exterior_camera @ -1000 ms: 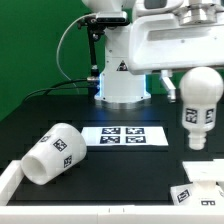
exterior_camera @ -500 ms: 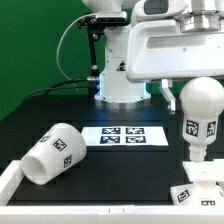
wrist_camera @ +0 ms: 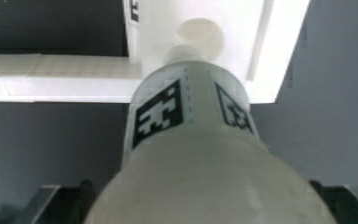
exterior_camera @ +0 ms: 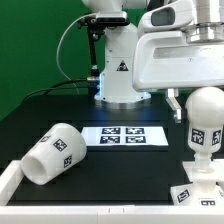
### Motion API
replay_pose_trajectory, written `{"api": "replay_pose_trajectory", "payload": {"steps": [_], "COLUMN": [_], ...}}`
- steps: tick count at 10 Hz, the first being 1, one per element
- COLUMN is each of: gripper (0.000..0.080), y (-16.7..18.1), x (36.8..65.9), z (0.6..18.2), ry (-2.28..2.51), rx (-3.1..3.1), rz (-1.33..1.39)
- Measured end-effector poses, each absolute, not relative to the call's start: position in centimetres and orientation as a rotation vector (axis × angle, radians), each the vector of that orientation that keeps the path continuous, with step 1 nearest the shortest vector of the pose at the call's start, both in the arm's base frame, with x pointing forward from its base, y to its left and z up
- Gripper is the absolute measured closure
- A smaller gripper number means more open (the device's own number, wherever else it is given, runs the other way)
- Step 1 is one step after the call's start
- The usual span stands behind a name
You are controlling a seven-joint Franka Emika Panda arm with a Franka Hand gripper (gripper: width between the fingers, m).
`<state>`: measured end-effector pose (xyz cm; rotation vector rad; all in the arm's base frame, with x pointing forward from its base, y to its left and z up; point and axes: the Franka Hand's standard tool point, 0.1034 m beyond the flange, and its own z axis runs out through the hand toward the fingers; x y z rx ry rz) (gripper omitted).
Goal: Assemble lamp
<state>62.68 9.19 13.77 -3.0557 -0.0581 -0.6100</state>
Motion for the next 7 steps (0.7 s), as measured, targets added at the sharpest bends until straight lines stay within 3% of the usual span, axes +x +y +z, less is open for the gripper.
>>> {"api": "replay_pose_trajectory", "payload": {"steps": [7], "gripper": [0.0225], "y": [10.1], "x": [61.8], "z": [11.7], "ry": [-0.087], "rx": [-3.066], "rz": [-0.571]}}
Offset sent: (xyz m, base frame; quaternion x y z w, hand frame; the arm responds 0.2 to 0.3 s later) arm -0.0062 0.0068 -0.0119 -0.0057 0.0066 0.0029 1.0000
